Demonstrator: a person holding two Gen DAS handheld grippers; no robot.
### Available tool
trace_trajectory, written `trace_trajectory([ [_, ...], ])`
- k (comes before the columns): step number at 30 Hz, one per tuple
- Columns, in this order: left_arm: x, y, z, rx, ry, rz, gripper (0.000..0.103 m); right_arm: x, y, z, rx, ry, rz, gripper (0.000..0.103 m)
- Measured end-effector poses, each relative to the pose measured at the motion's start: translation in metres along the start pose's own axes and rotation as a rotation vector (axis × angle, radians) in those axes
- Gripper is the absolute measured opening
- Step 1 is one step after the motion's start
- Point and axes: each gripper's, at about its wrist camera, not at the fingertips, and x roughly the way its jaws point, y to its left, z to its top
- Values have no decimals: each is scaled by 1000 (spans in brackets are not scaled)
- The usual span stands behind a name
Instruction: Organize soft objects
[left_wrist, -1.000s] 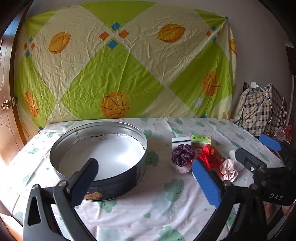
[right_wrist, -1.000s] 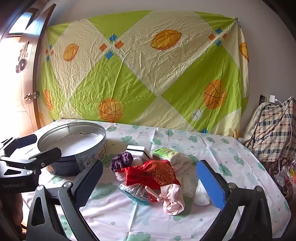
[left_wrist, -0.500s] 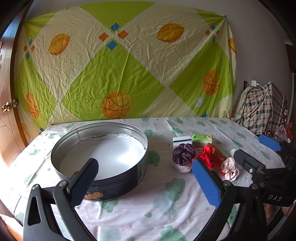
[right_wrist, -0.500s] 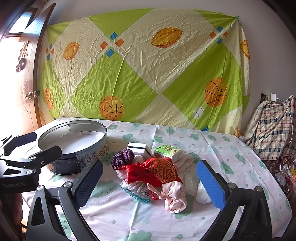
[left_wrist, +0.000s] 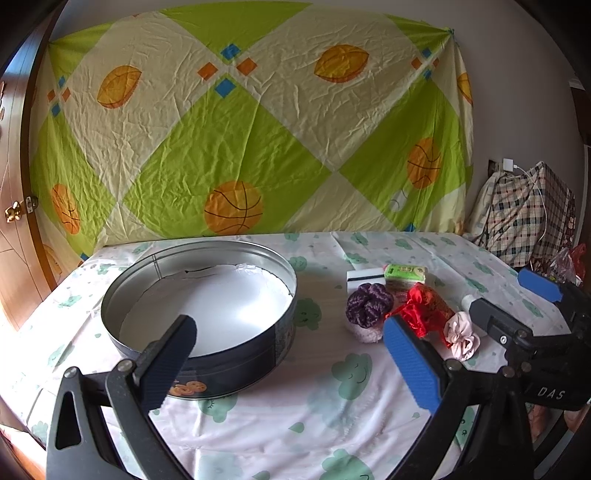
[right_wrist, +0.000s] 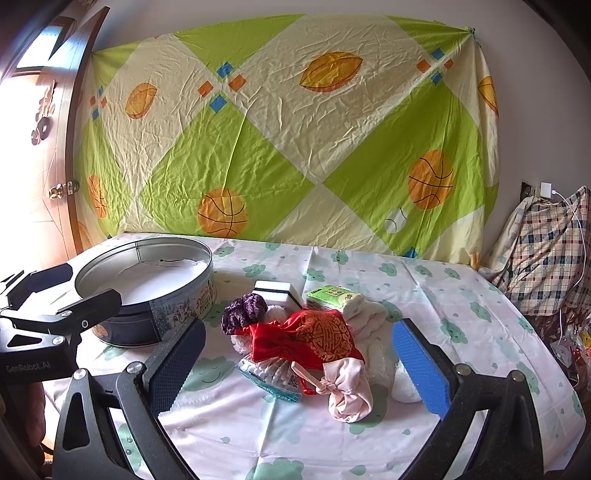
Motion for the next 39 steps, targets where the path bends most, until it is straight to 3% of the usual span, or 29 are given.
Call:
trace_trajectory([
  [32,27,-24,-15,43,55,-4,103,18,-25,-17,60,52,-4,102],
  [39,41,-36,-21,66,56,-35,103,25,-33,-27,72,63,-13,102],
])
